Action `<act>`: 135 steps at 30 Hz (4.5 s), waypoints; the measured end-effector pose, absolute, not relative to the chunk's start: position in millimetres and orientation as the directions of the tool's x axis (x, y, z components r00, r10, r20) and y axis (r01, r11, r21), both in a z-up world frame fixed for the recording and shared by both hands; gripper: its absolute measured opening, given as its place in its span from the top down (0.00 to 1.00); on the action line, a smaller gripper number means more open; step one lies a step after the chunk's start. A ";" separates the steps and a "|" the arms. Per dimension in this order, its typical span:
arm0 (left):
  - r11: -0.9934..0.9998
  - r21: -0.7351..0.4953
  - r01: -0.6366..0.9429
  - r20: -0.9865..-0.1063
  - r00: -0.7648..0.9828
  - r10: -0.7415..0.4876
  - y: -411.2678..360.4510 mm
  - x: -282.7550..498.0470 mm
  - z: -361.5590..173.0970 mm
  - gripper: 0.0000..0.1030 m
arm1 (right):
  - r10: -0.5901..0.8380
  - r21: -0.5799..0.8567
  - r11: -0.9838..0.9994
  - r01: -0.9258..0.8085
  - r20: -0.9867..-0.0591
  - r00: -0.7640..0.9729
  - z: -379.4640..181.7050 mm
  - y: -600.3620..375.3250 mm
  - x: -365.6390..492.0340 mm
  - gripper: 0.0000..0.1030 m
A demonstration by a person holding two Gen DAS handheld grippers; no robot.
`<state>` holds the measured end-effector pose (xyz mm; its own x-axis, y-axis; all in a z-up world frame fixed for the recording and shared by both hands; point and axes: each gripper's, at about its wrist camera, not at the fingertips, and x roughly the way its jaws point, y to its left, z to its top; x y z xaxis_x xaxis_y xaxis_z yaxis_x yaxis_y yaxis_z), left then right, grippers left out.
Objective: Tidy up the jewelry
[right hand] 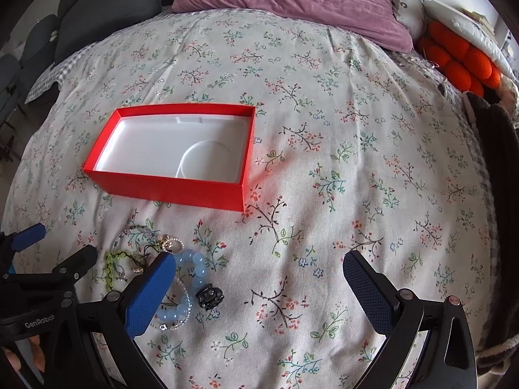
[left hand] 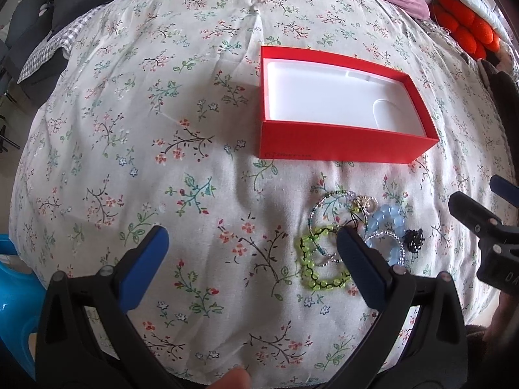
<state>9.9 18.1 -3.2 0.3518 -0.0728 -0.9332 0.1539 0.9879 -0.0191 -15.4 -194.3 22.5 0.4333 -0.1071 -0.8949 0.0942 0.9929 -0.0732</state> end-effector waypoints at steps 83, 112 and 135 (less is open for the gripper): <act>0.869 -0.163 0.467 -0.831 0.411 -0.376 -22.7 25.5 75.5 0.96 | 0.144 0.076 0.986 -0.149 -0.832 0.536 67.7 -153.1 -23.2 0.89; 0.888 -0.267 0.375 -0.837 0.367 -0.407 -44.6 98.8 37.6 0.96 | 0.265 0.293 0.955 -0.051 -0.761 0.592 74.7 -183.1 50.0 0.89; 0.912 -0.066 0.406 -0.874 0.417 -0.249 -47.5 92.5 25.2 0.59 | 0.073 0.084 0.996 -0.005 -0.839 0.539 37.8 -189.6 59.8 0.84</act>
